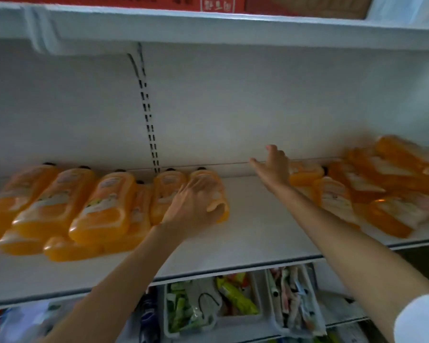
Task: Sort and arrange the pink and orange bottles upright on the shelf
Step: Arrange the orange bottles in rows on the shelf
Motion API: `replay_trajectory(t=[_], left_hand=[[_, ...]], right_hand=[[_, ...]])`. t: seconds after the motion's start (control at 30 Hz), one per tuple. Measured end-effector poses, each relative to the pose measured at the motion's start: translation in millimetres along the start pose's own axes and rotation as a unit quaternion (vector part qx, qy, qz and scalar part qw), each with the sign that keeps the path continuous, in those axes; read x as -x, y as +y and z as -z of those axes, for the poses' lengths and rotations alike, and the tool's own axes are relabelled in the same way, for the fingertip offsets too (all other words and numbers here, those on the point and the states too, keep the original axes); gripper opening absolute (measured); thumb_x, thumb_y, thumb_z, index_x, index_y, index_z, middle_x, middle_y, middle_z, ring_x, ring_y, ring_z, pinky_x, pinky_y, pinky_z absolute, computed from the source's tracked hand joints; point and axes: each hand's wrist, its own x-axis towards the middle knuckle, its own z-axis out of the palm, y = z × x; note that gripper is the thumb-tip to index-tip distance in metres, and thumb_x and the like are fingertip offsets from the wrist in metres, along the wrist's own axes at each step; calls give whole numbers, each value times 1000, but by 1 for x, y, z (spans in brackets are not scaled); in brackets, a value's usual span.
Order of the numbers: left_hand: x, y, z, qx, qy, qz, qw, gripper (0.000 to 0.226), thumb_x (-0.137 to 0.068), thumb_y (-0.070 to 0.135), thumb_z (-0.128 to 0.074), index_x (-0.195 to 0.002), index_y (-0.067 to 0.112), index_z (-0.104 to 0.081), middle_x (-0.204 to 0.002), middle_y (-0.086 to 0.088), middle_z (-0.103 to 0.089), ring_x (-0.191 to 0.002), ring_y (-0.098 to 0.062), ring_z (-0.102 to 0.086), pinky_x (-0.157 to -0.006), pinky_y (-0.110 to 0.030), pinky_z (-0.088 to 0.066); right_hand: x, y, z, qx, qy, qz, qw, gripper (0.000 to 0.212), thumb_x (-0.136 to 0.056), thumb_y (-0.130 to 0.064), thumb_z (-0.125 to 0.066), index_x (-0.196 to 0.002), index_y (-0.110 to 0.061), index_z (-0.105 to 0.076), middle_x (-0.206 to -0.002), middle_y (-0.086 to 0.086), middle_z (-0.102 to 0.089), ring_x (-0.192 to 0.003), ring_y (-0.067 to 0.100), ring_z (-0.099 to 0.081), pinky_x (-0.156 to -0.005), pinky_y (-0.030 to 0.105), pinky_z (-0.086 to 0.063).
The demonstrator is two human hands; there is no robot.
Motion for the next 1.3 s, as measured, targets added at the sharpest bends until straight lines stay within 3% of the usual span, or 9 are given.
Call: replay_trajectory(t=[0.13,0.27,0.4,0.53,0.63,0.83,1.03,1.17,1.3], left_hand=[[-38,37,-54,73,-51,16,996,40,-86,31,-55,-123,17,-54,-129,-1,-52,-123,-19,-43,-100,-29,-33],[-60,65,-89,75,-70,24,994,43,-90,30,-52,-131,20,-45,-137,2,-44,-126,-15,-34,-100,-25,-30],[-66,76,-105,71,-36,41,996,47,-91,30,-51,-134,18,-40,-141,-1,-37,-130,-17,-28,-102,-25,-27],[-71,79,-109,70,34,91,993,53,-90,29,-54,-136,9,-36,-145,-13,-29,-134,-26,-23,-107,-33,-24],[-76,82,-113,99,21,139,985,70,-83,37,-60,-140,13,-27,-145,-11,-26,-133,-27,-25,-106,-37,-30],[-72,92,-111,154,-42,219,963,77,-80,36,-68,-142,22,-24,-137,-8,-38,-118,-26,-46,-86,-29,-41],[-54,95,-101,135,18,130,982,72,-81,21,-68,-141,17,-29,-130,-11,-45,-111,-28,-52,-85,-28,-45],[-44,79,-69,90,108,90,986,66,-80,34,-66,-137,16,-38,-120,-12,-49,-98,-29,-56,-72,-27,-43],[-17,43,-34,-55,176,76,980,56,-85,58,-38,-131,26,-41,-105,-13,-56,-84,-31,-59,-64,-34,-48]], right_hand=[[-25,71,37,98,2,-90,991,71,-88,-53,-50,-136,-3,-34,-135,27,-43,-124,42,-41,-102,46,-36],[-43,105,43,141,-80,-123,979,79,-92,-64,-28,-151,-18,-6,-153,24,-15,-139,43,-18,-111,52,-19],[-57,116,22,176,-127,-83,973,92,-75,-84,-14,-138,-23,-39,-147,26,-28,-137,47,-19,-111,60,-14],[-46,115,33,163,-138,63,975,78,-77,-82,-29,-117,-23,-60,-121,8,-60,-118,30,-50,-100,46,-36],[-35,112,40,93,-183,178,962,57,-84,-60,-53,-130,-27,-55,-140,0,-47,-130,20,-40,-106,35,-32],[-33,99,29,46,-264,70,961,84,-81,-71,-47,-148,-30,-17,-153,0,-28,-136,24,-33,-103,40,-33],[-30,90,39,-121,-248,59,959,87,-71,-54,-72,-144,-33,-30,-144,-5,-40,-126,17,-44,-93,27,-41],[-29,49,46,-185,-205,116,954,85,-72,-45,-75,-143,-34,-30,-142,-4,-39,-122,11,-41,-88,22,-38],[-16,-15,34,-216,-182,185,941,81,-72,-39,-78,-141,-30,-36,-141,-5,-44,-125,9,-41,-94,21,-35]])
